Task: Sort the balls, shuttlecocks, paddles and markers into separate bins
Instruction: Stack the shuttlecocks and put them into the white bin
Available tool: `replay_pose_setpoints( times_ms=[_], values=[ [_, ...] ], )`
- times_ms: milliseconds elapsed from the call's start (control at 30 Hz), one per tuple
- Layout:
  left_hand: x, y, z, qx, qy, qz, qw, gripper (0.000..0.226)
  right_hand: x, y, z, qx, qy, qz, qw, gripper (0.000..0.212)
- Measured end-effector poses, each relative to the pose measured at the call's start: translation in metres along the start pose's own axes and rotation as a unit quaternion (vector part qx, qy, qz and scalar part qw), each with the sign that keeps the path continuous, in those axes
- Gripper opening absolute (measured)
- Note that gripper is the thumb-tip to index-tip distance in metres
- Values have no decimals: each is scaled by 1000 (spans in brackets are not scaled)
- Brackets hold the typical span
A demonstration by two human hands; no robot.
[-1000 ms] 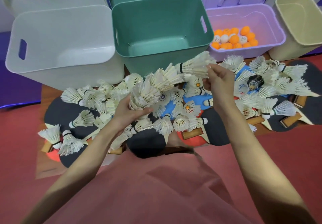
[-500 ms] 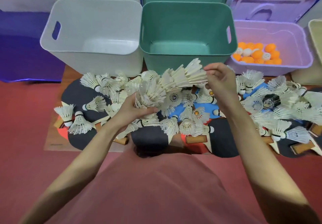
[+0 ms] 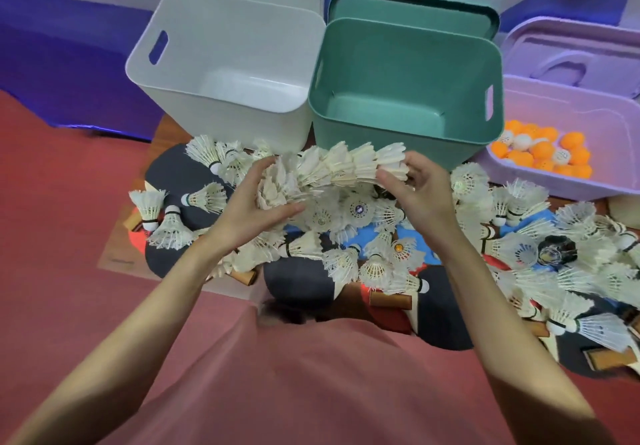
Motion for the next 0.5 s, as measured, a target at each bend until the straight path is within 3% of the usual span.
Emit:
replay_pose_setpoints(
  times_ms=[100,200,367,500],
  values=[
    [-38,12,18,38,25,15,999,66,13,20,-9,36,73,-3,997,37],
    [-78,38,39,69,27,4,997,56,31,49,-26,17,41,-24,999,60],
    [-151,111,65,150,126,2,981,61,82,113,-62,19,-3,-51,998,50],
    [-185,178,45,90,63,-55,993,58,123,170,-63,51,-43,-41,997,48]
  ],
)
Point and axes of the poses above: each hand's wrist, its own y-axis towards the middle knuckle, its own x-axis out of the palm, z = x × y, the point moved 7 cm from there along y, towards the middle knuckle, and after that the axes turned 3 degrees about z, right-handed, at the moved point
